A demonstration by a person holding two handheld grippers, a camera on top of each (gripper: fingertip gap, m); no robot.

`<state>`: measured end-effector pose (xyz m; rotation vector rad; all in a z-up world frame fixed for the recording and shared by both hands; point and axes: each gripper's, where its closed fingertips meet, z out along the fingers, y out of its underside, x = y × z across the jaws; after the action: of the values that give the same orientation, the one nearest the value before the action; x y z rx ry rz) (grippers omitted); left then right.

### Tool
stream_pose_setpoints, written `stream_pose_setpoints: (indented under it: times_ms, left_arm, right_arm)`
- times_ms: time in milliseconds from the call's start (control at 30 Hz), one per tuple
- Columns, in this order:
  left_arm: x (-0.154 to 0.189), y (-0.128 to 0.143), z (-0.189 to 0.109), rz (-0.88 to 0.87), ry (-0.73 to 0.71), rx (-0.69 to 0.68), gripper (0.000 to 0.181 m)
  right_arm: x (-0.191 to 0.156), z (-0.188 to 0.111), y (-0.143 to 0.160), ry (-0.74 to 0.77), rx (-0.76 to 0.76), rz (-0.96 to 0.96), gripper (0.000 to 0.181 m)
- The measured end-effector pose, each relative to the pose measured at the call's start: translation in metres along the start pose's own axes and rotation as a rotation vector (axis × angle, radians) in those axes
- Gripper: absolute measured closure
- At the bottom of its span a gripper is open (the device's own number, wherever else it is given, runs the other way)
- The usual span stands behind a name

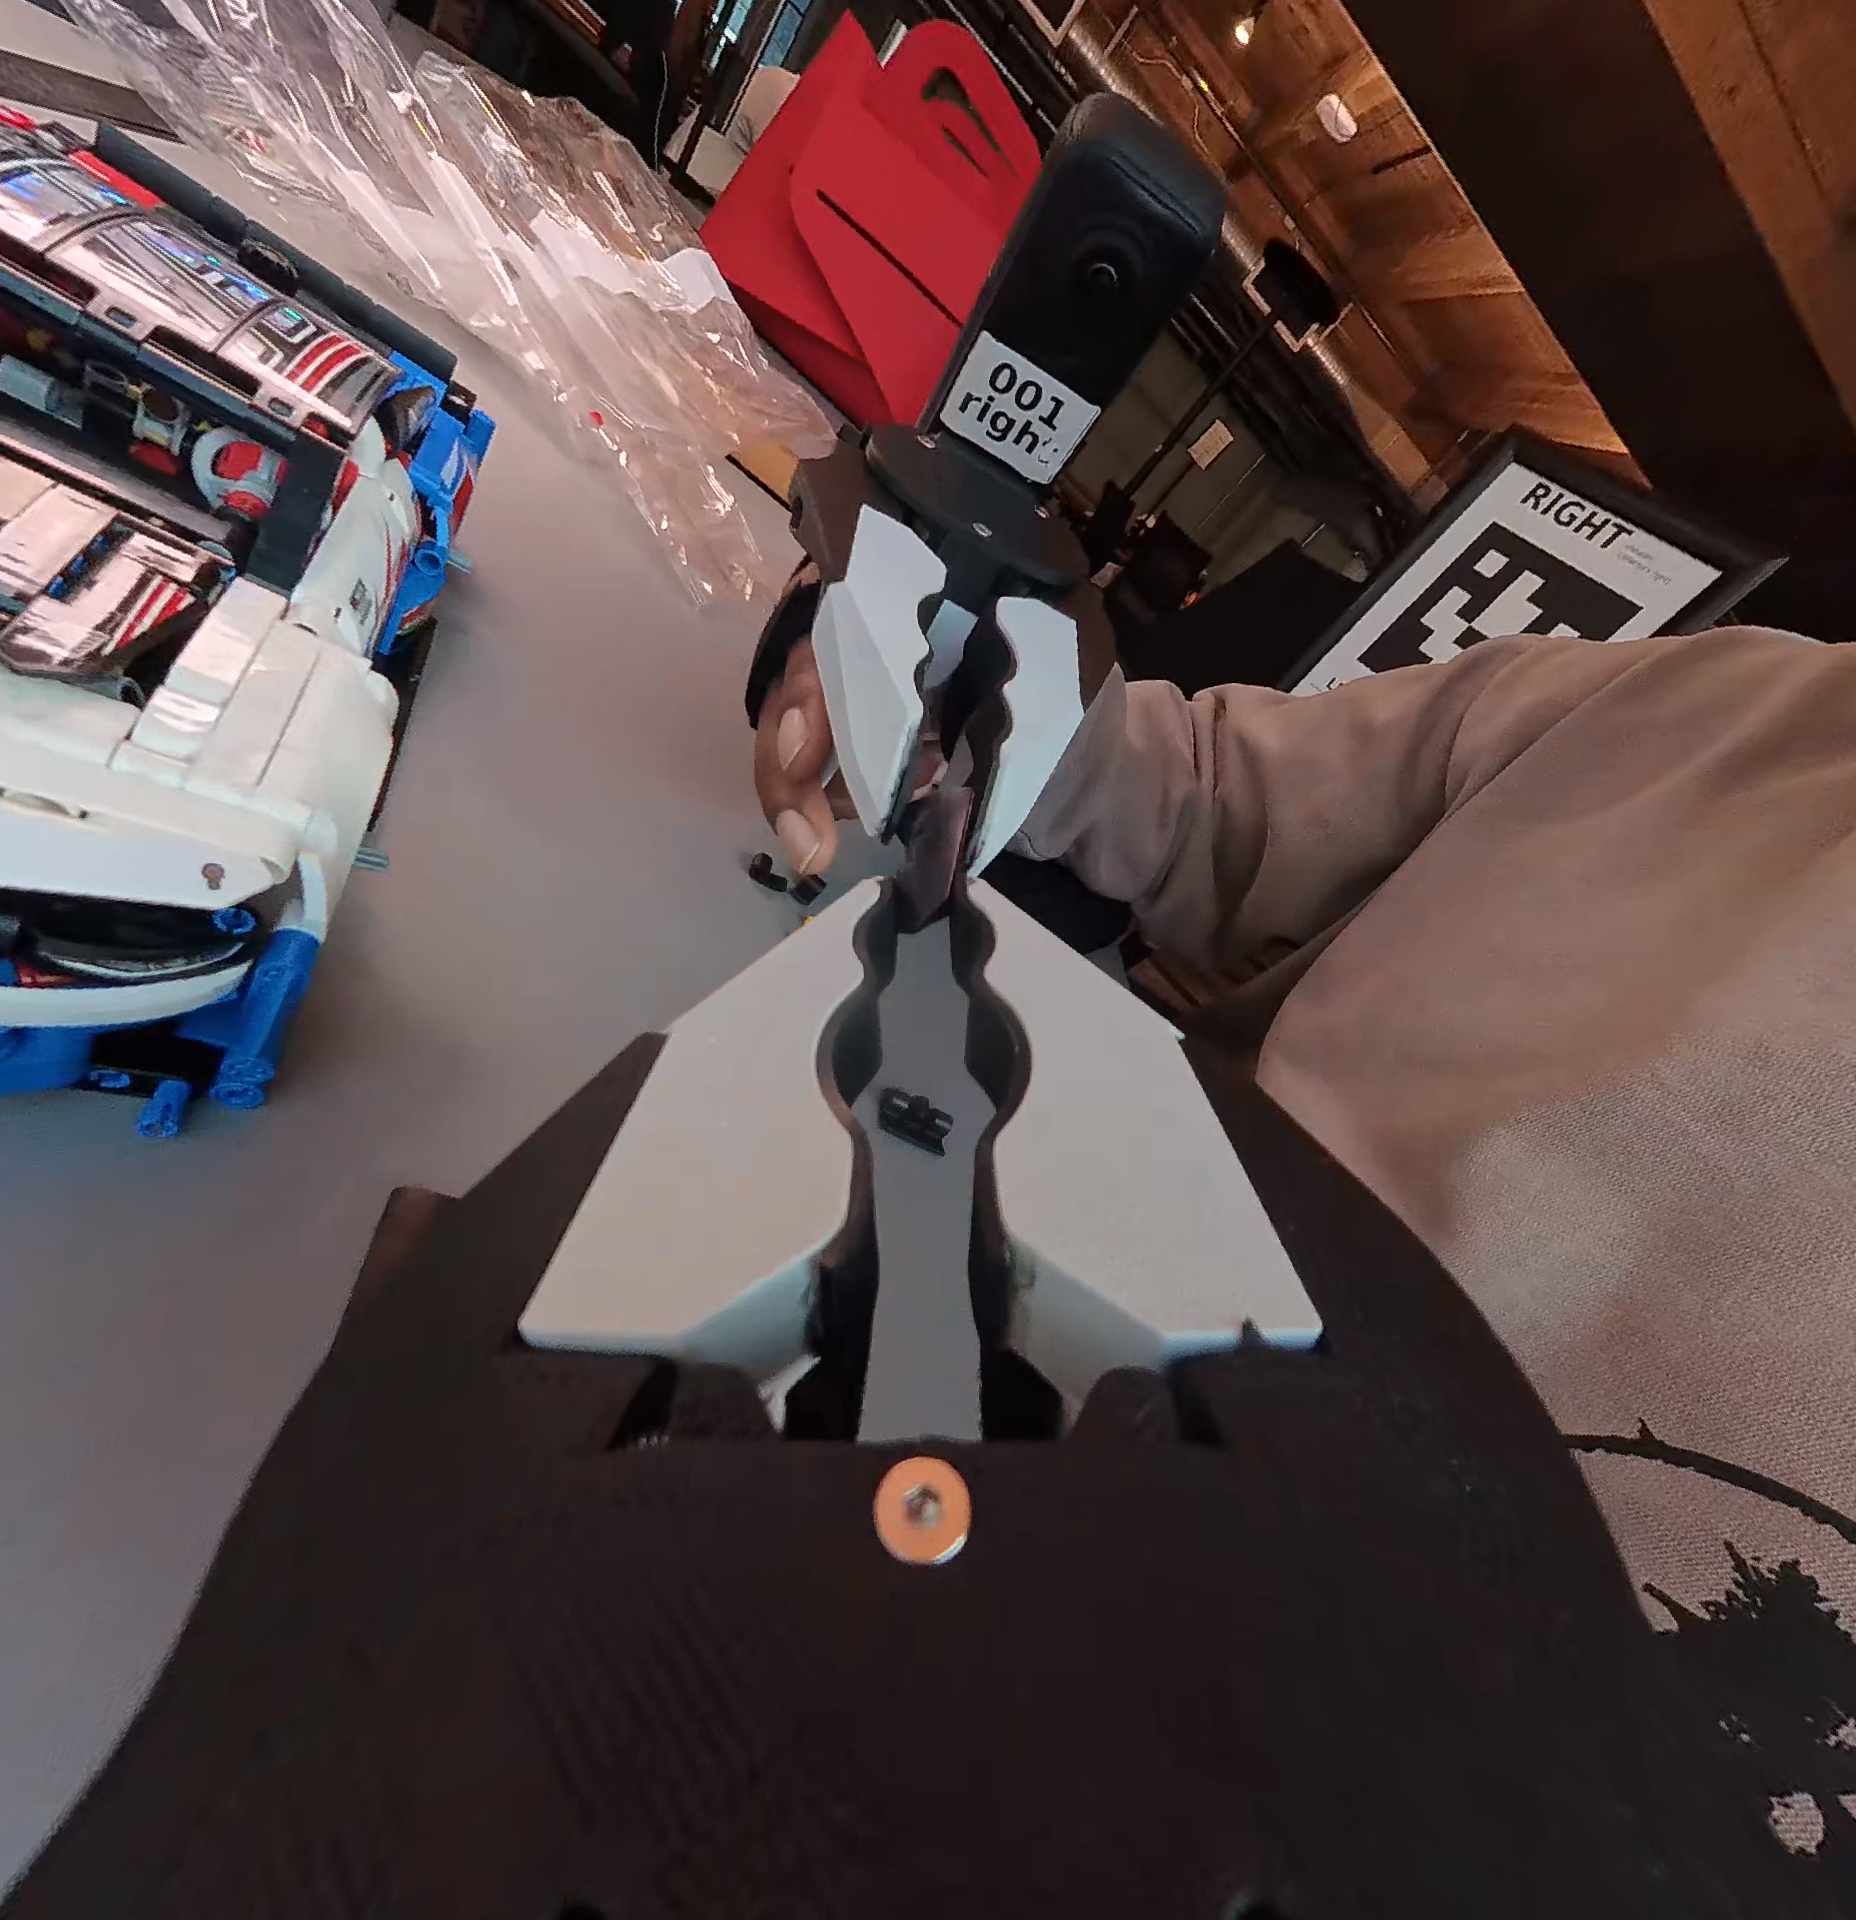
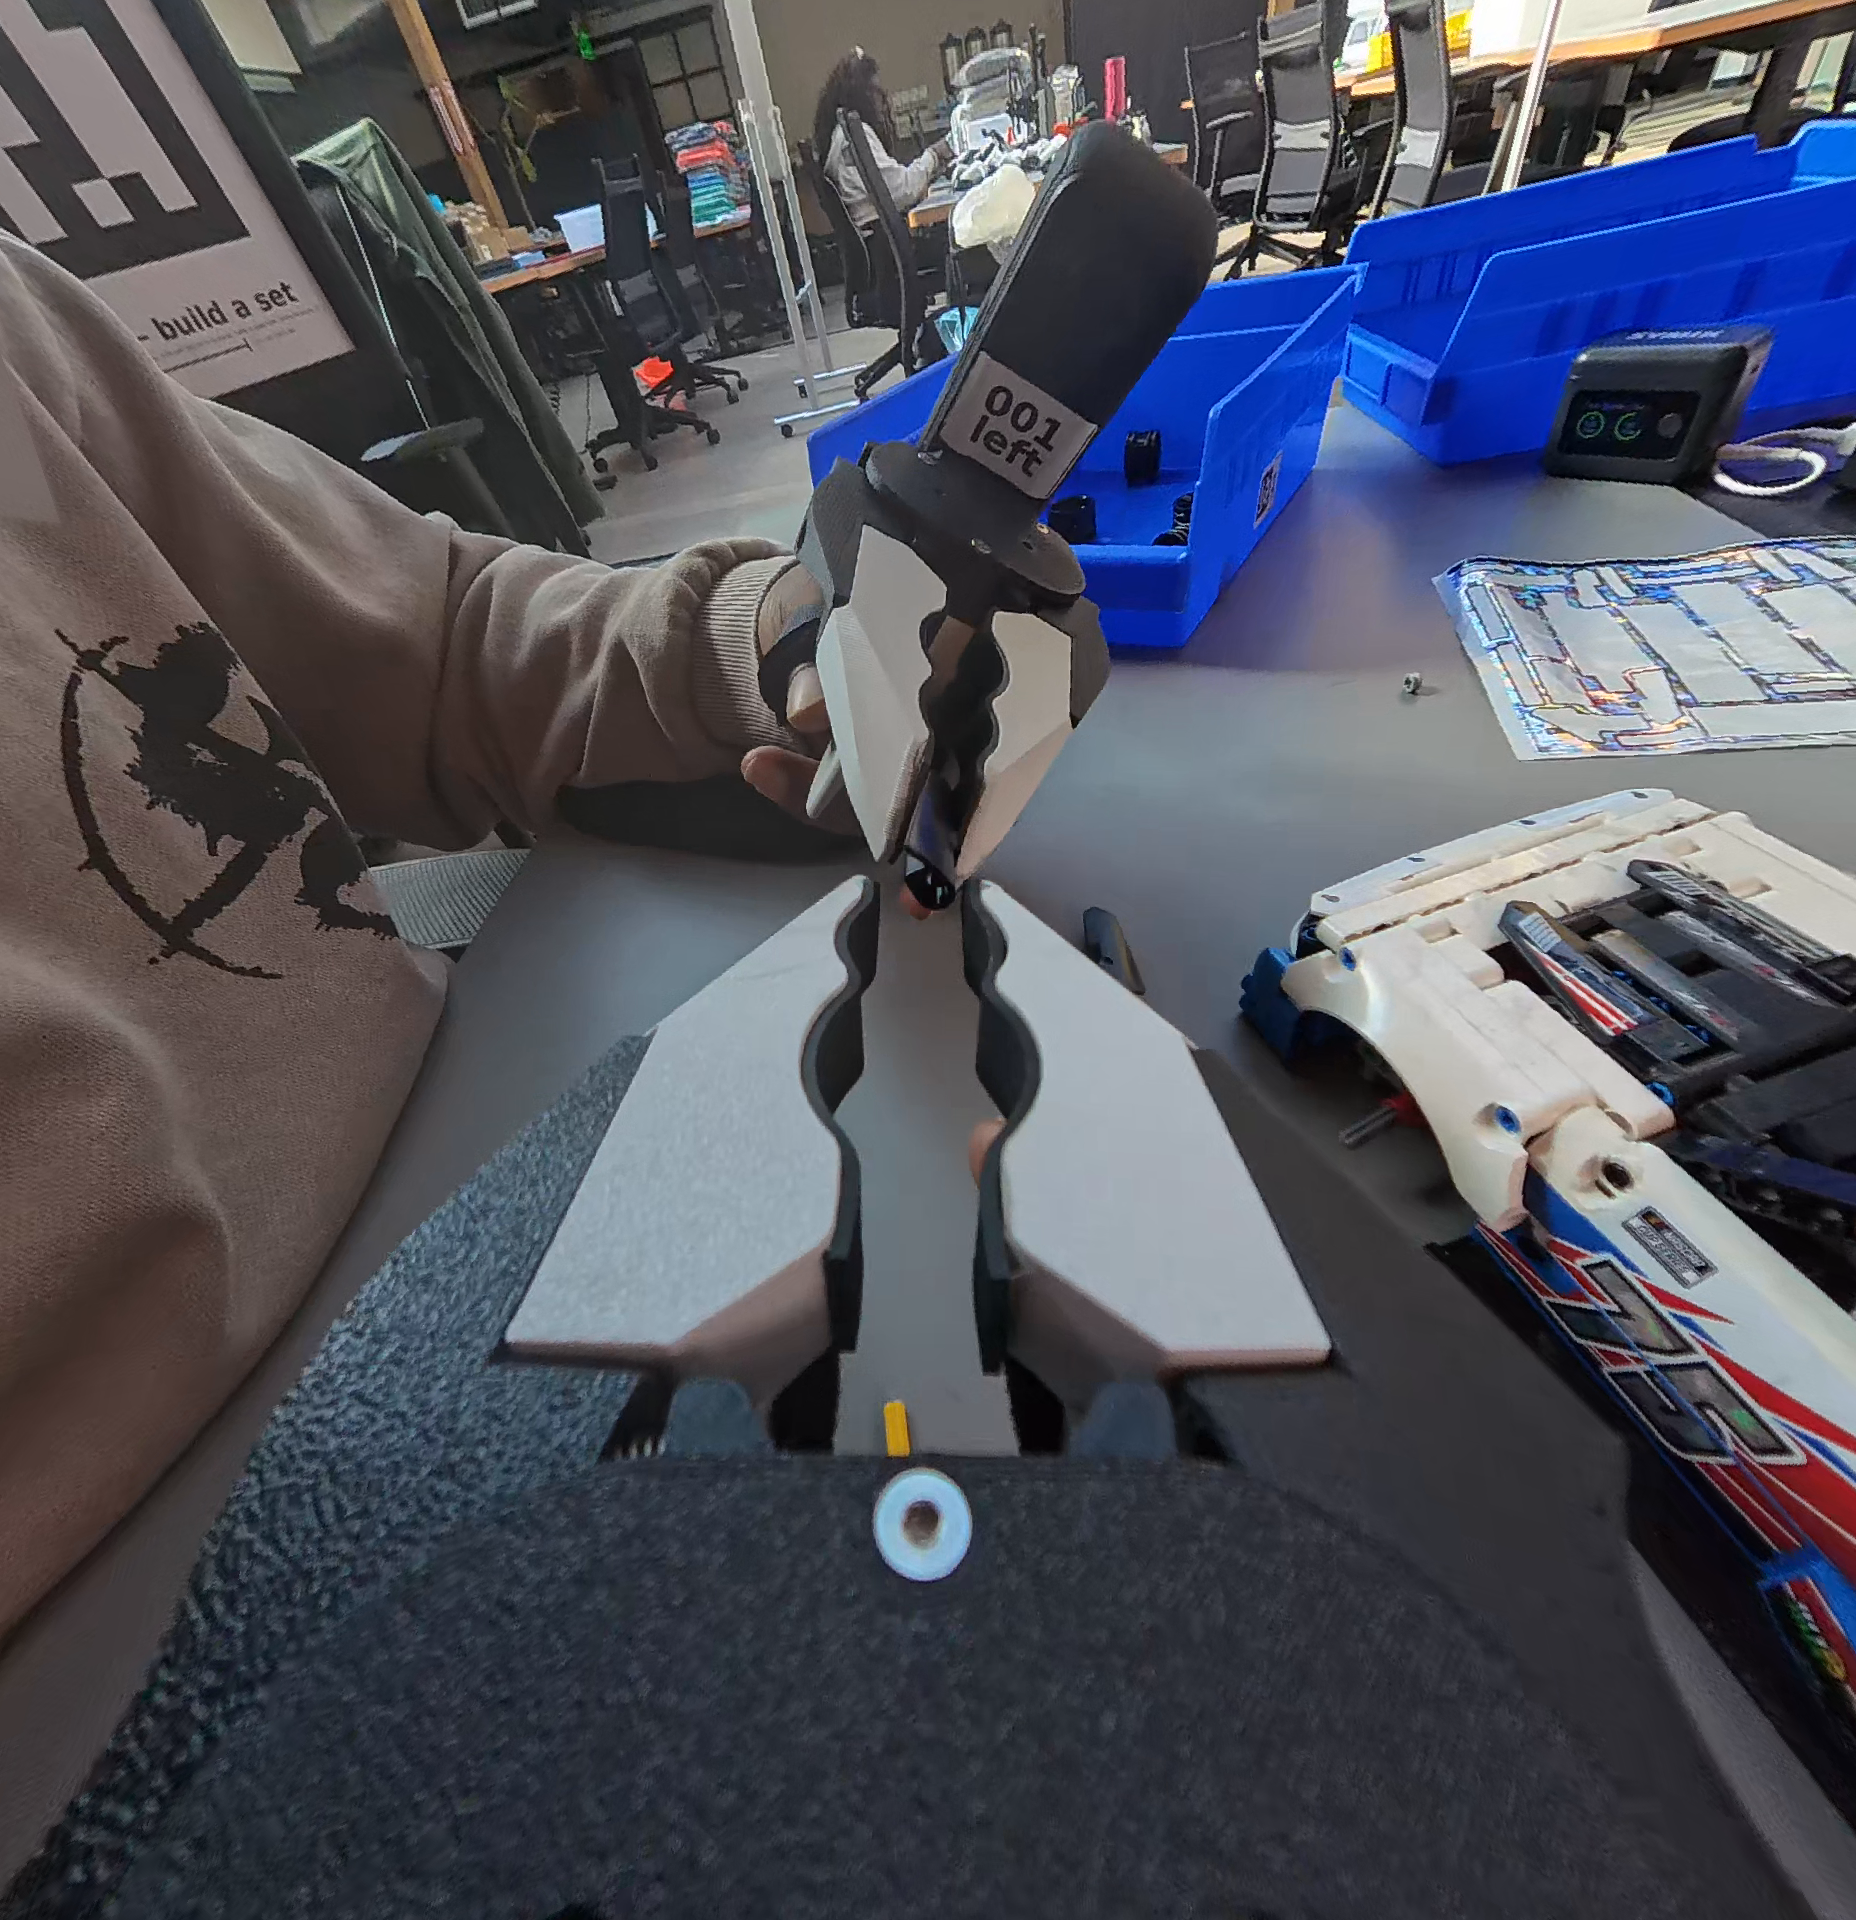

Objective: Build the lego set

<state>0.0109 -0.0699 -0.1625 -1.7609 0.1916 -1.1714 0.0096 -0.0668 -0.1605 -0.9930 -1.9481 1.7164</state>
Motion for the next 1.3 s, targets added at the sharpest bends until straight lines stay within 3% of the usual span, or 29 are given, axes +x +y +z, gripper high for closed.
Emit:
stream_pose_setpoints:
  times_ms: [267,367,467,600,967,1300]
  left_arm:
    - [-0.001,0.008,0.005,0.081,-0.034,-0.043,0.174]
    - [0.0,0.009,0.006,0.176,-0.059,-0.053,0.174]
    - [-0.002,0.013,0.008,0.31,-0.116,-0.082,0.174]
    - [-0.002,0.013,0.009,0.414,-0.151,-0.095,0.174]
    - [-0.003,0.022,0.009,0.32,-0.113,-0.146,0.161]
    - [-0.004,0.041,0.014,0.314,-0.102,-0.254,0.17]
  right_arm:
    - [-0.006,0.002,0.003,-0.035,-0.017,0.023,0.164]
    - [-0.008,0.003,0.006,-0.065,-0.034,0.063,0.16]
    - [-0.007,0.003,0.006,-0.066,-0.038,0.083,0.171]
    - [-0.009,0.003,0.007,-0.07,-0.045,0.058,0.171]
    - [-0.014,0.008,0.026,0.035,-0.185,-0.377,0.175]
    - [-0.016,0.009,0.038,0.056,-0.254,-0.585,0.175]
